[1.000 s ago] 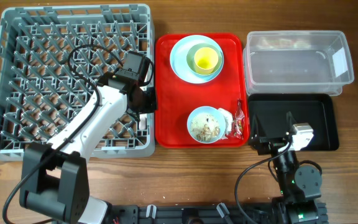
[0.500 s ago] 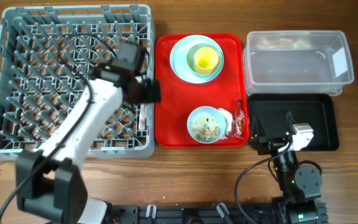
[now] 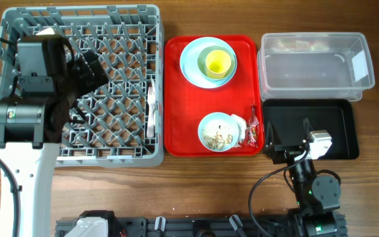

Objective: Sort waste into correct bins and load items into the dishwasher rack

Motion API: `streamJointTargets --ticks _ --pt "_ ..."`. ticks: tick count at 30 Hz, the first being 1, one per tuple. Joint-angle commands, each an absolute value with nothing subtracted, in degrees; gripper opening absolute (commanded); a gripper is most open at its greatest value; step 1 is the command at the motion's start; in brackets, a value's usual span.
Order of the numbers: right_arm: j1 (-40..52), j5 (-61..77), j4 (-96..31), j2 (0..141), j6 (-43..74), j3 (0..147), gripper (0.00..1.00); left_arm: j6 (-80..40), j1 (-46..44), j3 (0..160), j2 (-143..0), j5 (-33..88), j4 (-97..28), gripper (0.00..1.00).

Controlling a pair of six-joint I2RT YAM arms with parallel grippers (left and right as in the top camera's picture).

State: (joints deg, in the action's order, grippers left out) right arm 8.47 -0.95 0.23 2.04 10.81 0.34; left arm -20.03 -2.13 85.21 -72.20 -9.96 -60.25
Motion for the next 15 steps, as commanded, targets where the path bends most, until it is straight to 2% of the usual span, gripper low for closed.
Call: streamJointTargets --ticks 1,15 --pt "8.49 -1.04 0.51 1.93 10.68 0.30 1.00 -19.90 -1.69 85.47 -72.01 -11.00 -60.29 1.00" --pt "8.49 -1.04 0.51 1.93 10.68 0.30 1.00 -19.90 -1.69 85.47 -72.01 -11.00 -60.29 1.00"
